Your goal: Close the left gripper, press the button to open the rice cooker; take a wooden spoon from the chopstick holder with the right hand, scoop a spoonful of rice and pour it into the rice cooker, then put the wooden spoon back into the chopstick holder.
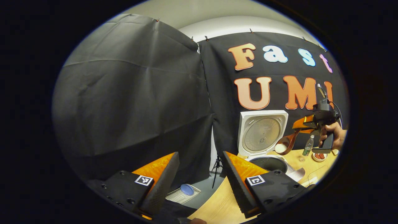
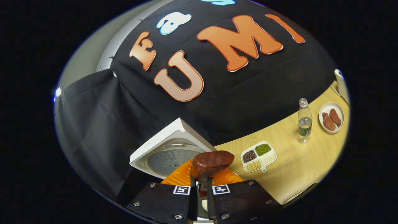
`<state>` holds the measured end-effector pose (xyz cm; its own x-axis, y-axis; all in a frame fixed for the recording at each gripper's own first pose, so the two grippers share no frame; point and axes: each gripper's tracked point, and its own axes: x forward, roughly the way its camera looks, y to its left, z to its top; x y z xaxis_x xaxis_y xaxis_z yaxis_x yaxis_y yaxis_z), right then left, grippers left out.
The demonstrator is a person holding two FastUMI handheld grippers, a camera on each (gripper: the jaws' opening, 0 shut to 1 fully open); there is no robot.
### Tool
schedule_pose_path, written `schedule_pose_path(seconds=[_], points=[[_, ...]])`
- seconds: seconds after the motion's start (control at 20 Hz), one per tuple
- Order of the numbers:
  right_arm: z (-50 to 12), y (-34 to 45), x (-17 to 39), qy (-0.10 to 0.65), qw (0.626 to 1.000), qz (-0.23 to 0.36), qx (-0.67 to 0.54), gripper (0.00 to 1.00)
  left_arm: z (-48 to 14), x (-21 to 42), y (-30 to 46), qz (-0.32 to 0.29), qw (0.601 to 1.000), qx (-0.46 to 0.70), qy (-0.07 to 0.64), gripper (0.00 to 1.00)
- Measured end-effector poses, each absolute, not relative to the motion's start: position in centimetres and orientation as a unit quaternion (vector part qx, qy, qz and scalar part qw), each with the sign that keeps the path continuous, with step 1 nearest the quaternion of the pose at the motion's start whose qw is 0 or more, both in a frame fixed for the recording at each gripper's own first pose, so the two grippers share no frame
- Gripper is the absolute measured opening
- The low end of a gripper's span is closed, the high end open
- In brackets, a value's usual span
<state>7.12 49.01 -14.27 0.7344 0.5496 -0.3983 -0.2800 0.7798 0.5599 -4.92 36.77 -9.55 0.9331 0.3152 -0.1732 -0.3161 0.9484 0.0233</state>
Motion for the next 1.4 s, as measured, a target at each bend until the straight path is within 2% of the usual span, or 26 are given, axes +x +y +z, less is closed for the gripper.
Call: schedule_pose_path(seconds=[0.4,0.65,0.9,1.15,1.4], points=[[-14.2,51.4,6.1,0.242,0.927,0.263,0.116,0.11,-10.7,-5.7,37.7,0.171,0.980,-0.015,0.101,0.92],[-12.0,52.8,5.6,0.179,0.934,0.306,0.040,0.11,-11.0,-6.1,37.5,0.173,0.979,-0.014,0.102,0.92],[-10.6,54.7,3.7,0.150,0.921,0.358,-0.015,0.11,-10.9,-6.6,37.1,0.174,0.979,-0.013,0.104,0.94],[-8.2,55.6,2.4,0.077,0.914,0.387,-0.093,0.11,-10.8,-7.3,36.9,0.181,0.978,-0.012,0.106,0.92],[-8.0,55.5,1.1,0.066,0.905,0.407,-0.106,0.11,-10.1,-7.7,36.0,0.179,0.979,0.004,0.099,0.94]])
